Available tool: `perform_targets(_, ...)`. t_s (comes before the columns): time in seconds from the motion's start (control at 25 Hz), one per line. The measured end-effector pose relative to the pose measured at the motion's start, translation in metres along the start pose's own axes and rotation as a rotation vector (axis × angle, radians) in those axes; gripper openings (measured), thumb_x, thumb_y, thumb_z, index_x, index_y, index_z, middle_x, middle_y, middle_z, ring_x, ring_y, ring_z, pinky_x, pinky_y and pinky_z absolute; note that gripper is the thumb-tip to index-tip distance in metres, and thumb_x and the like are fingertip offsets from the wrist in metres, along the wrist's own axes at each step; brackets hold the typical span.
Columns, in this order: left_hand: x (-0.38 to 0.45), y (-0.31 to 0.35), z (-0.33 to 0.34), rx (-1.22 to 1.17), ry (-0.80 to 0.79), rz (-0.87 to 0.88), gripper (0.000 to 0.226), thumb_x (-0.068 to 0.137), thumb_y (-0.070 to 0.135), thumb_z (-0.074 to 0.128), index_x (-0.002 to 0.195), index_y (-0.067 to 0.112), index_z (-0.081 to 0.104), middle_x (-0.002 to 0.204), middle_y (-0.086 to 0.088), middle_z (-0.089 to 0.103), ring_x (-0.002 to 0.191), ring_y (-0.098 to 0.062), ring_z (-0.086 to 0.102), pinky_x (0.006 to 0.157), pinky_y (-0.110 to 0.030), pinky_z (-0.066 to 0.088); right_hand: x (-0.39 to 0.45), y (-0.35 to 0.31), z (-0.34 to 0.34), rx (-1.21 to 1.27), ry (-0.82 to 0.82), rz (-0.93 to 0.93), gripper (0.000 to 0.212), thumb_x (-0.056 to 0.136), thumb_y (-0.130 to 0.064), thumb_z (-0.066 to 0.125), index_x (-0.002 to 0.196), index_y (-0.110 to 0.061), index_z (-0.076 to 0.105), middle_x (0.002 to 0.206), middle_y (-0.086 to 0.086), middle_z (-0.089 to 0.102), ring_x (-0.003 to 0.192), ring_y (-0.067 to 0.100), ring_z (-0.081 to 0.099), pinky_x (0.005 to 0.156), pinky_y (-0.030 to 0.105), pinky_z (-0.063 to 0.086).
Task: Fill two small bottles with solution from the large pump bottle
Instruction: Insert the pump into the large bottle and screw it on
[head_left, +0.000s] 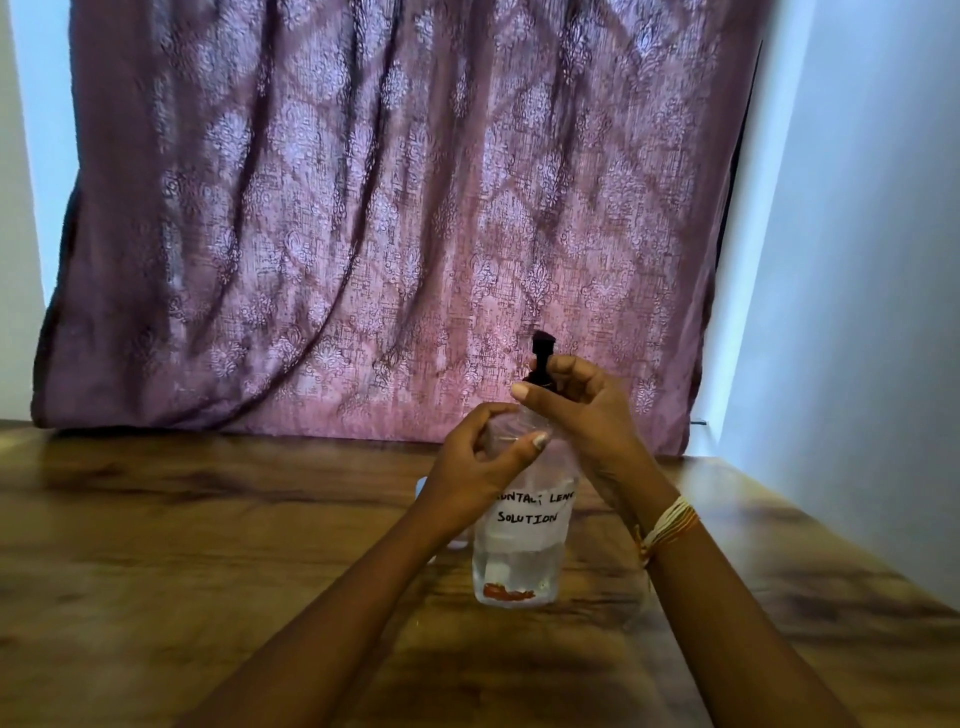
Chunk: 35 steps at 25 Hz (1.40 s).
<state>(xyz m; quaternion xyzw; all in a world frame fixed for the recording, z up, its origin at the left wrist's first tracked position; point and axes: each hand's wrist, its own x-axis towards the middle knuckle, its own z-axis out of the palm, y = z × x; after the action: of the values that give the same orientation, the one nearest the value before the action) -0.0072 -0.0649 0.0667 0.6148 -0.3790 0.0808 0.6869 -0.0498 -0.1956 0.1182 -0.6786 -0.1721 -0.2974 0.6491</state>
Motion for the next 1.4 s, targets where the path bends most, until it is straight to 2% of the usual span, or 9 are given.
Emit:
perform_targets(0.08, 0.0, 0.0, 0.0, 0.0, -0.006, -0.003, 0.043, 0.076, 0.037, 0.077, 0.11, 0.015, 0.062, 0.107, -0.008, 0.072, 0.097, -0.017, 0.07, 0.081, -0.029, 0.058, 0.001, 0.001, -0.002, 0.005, -0.074, 0.041, 0.038, 0.069, -0.017, 0.082, 0.103, -0.013, 0.067, 0.095, 0.0, 0.073, 0.092, 0.015, 0.069, 0.082, 0.033, 0.057)
perform_targets(0.2, -0.001, 0.002, -0.001, -0.01, 0.001, 0.001, 0.02, 0.083, 0.023, 0.069, 0.101, 0.02, 0.062, 0.099, -0.003, 0.071, 0.087, -0.006, 0.07, 0.073, -0.02, 0.056, 0.004, -0.001, -0.01, 0.113, -0.153, 0.106, 0.035, 0.08, -0.005, 0.064, 0.115, -0.001, 0.064, 0.115, 0.016, 0.07, 0.11, 0.024, 0.067, 0.092, 0.039, 0.057)
perform_targets(0.44, -0.002, 0.001, -0.001, -0.005, -0.009, 0.047, 0.036, 0.079, 0.032, 0.075, 0.108, 0.016, 0.063, 0.103, -0.006, 0.072, 0.092, -0.011, 0.07, 0.076, -0.022, 0.056, -0.001, 0.001, -0.002, -0.131, 0.053, 0.049, 0.048, 0.061, -0.017, 0.088, 0.1, -0.008, 0.061, 0.09, 0.009, 0.07, 0.083, 0.021, 0.068, 0.075, 0.033, 0.057)
perform_targets(0.56, -0.002, -0.001, -0.001, -0.001, 0.002, 0.047, 0.032, 0.08, 0.027, 0.071, 0.108, 0.013, 0.063, 0.103, -0.011, 0.072, 0.093, -0.016, 0.07, 0.077, -0.024, 0.057, -0.001, -0.002, -0.003, -0.087, -0.067, 0.092, 0.048, 0.075, -0.019, 0.08, 0.115, -0.005, 0.06, 0.103, 0.009, 0.07, 0.098, 0.023, 0.067, 0.083, 0.034, 0.057)
perform_targets(0.68, -0.003, 0.001, -0.001, 0.015, 0.006, 0.022, 0.021, 0.083, 0.023, 0.072, 0.102, 0.02, 0.062, 0.098, 0.001, 0.071, 0.086, 0.0, 0.068, 0.074, -0.019, 0.056, -0.003, -0.01, -0.013, 0.179, -0.214, 0.183, 0.038, 0.089, -0.011, 0.058, 0.123, 0.005, 0.058, 0.115, 0.017, 0.07, 0.105, 0.026, 0.069, 0.082, 0.032, 0.059)
perform_targets(0.84, -0.004, 0.003, 0.001, -0.004, 0.002, 0.013, 0.031, 0.08, 0.027, 0.069, 0.107, 0.013, 0.061, 0.096, 0.002, 0.07, 0.082, 0.001, 0.069, 0.069, -0.016, 0.054, -0.001, -0.008, -0.011, 0.07, -0.091, 0.085, 0.032, 0.069, -0.011, 0.079, 0.098, -0.008, 0.069, 0.09, 0.004, 0.077, 0.085, 0.018, 0.072, 0.073, 0.027, 0.059)
perform_targets(0.96, -0.003, 0.003, 0.001, -0.018, 0.002, 0.016, 0.037, 0.08, 0.027, 0.069, 0.112, 0.013, 0.061, 0.101, -0.001, 0.071, 0.085, -0.002, 0.07, 0.071, -0.019, 0.056, -0.003, -0.002, -0.001, -0.024, -0.016, 0.059, 0.032, 0.067, -0.01, 0.082, 0.092, -0.015, 0.064, 0.08, -0.004, 0.072, 0.076, 0.012, 0.069, 0.067, 0.022, 0.056)
perform_targets(1.2, -0.003, -0.002, -0.001, 0.003, 0.019, 0.014, 0.033, 0.077, 0.037, 0.072, 0.103, 0.02, 0.063, 0.1, -0.002, 0.072, 0.092, -0.013, 0.07, 0.077, -0.027, 0.058, -0.003, -0.011, -0.017, 0.206, -0.266, 0.188, 0.032, 0.091, -0.005, 0.054, 0.122, 0.001, 0.058, 0.12, 0.018, 0.067, 0.109, 0.025, 0.067, 0.084, 0.031, 0.058)
perform_targets(1.4, -0.004, -0.003, 0.0, 0.026, 0.021, 0.018, 0.055, 0.069, 0.052, 0.071, 0.11, 0.015, 0.062, 0.104, -0.005, 0.072, 0.097, -0.019, 0.07, 0.082, -0.038, 0.059, -0.003, -0.003, -0.007, 0.037, -0.048, 0.056, 0.031, 0.062, -0.011, 0.083, 0.089, -0.013, 0.068, 0.082, 0.001, 0.074, 0.076, 0.014, 0.07, 0.068, 0.025, 0.057)
